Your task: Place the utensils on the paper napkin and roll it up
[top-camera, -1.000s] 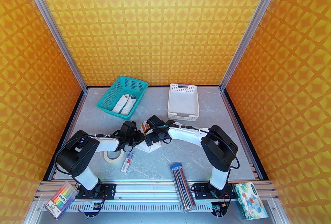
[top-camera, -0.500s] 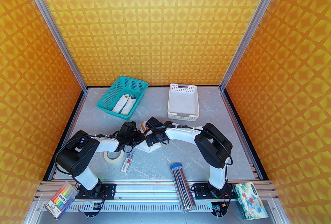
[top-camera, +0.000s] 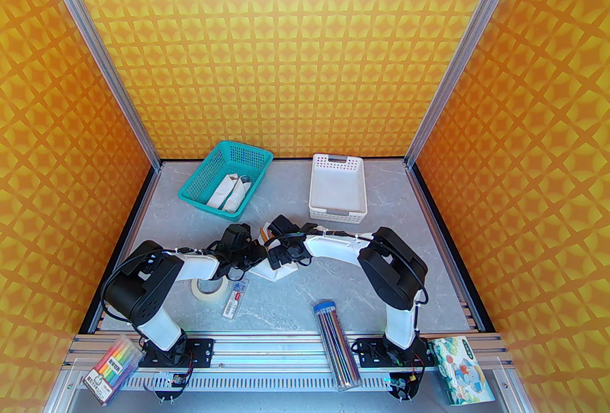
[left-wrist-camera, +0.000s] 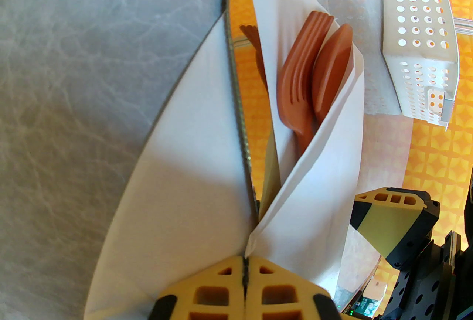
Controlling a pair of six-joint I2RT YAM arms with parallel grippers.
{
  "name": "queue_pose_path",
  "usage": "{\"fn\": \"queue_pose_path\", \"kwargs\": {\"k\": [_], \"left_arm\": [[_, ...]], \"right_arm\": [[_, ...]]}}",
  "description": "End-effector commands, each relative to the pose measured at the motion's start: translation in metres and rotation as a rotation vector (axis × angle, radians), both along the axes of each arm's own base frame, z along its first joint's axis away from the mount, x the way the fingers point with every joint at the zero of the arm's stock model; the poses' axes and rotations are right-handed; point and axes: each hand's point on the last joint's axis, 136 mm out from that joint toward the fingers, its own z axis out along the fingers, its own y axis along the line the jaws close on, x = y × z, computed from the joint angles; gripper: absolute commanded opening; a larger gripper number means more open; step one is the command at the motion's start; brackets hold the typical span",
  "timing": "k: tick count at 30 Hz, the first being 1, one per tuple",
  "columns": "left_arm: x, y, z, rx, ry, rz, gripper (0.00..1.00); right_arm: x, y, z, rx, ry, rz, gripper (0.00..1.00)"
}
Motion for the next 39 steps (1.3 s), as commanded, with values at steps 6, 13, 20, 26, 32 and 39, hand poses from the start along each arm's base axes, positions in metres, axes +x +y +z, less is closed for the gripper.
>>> {"fn": "queue_pose_path", "kwargs": {"k": [6, 13, 20, 26, 32, 39], "left_arm": [[-0.013, 0.006, -0.019, 0.037, 0.071, -0.008, 0.0], [-0.013, 0.006, -0.02, 0.038, 0.076, -0.009, 0.0], [-0.012, 0.006, -0.019, 0.037, 0.073, -0.009, 0.0], [-0.013, 0.006, -0.02, 0.038, 0.076, -0.009, 0.0], [-0.013, 0.006, -0.02, 0.039, 0.077, -0.009, 0.0], [-0.014, 0.007, -0.022, 0.041, 0.08, -0.009, 0.0]], "right_arm": [[0.012, 0.015, 0.015, 0.12, -0.017, -0.027, 0.93], [0.019, 0.016, 0.018, 0.154, -0.02, -0.05, 0.94], [0.02, 0.014, 0.011, 0.141, -0.008, -0.054, 0.93], [0.017, 0.008, -0.002, 0.1, 0.01, -0.057, 0.93], [0.015, 0.001, -0.012, 0.058, 0.024, -0.061, 0.89], [0.014, -0.006, -0.016, 0.022, 0.024, -0.07, 0.86]]}}
